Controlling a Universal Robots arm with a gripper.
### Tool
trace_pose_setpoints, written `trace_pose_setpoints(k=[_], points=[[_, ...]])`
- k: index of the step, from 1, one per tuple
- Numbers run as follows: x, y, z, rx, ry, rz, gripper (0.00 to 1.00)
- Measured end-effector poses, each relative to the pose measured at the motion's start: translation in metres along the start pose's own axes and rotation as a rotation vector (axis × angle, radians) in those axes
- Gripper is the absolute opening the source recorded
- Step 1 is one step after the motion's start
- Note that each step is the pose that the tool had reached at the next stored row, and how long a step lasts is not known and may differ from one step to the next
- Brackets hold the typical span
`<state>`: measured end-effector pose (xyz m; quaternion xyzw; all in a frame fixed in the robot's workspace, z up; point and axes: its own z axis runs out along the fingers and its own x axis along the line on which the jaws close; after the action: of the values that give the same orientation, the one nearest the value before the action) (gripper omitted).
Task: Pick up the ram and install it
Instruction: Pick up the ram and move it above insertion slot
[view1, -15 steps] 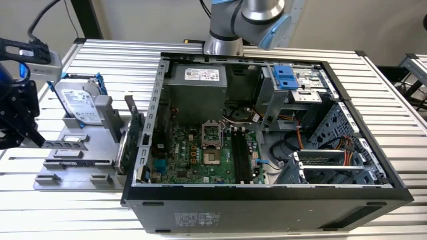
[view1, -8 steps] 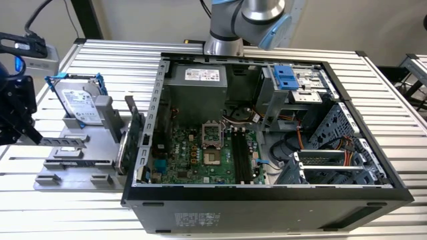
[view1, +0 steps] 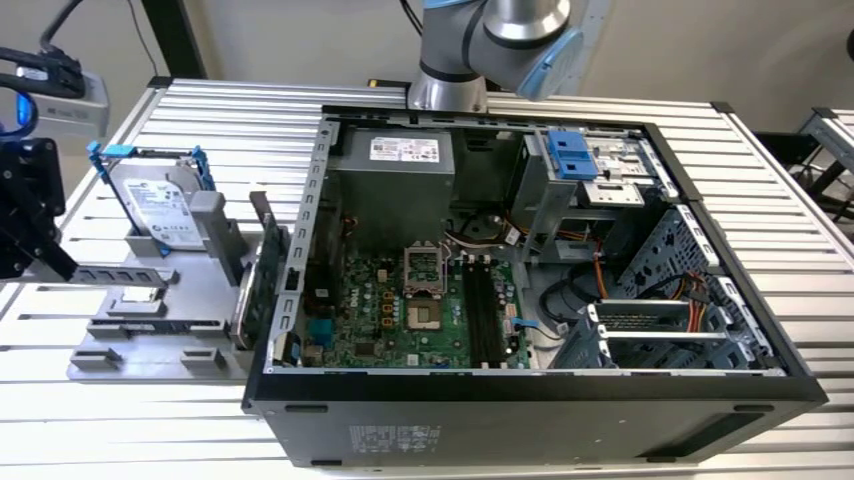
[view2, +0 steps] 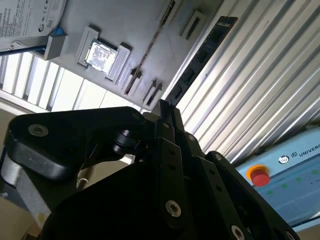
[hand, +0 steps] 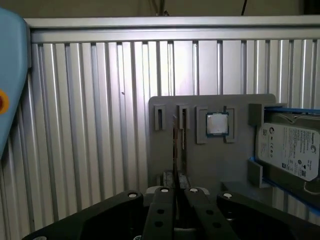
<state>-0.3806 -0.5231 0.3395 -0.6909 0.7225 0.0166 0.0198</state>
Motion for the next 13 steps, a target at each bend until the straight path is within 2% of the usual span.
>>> trace_pose_setpoints(k=[13], points=[[-0.0008,-0.0001,-0.0157,0.0000,0.0000,0.000,0.00]])
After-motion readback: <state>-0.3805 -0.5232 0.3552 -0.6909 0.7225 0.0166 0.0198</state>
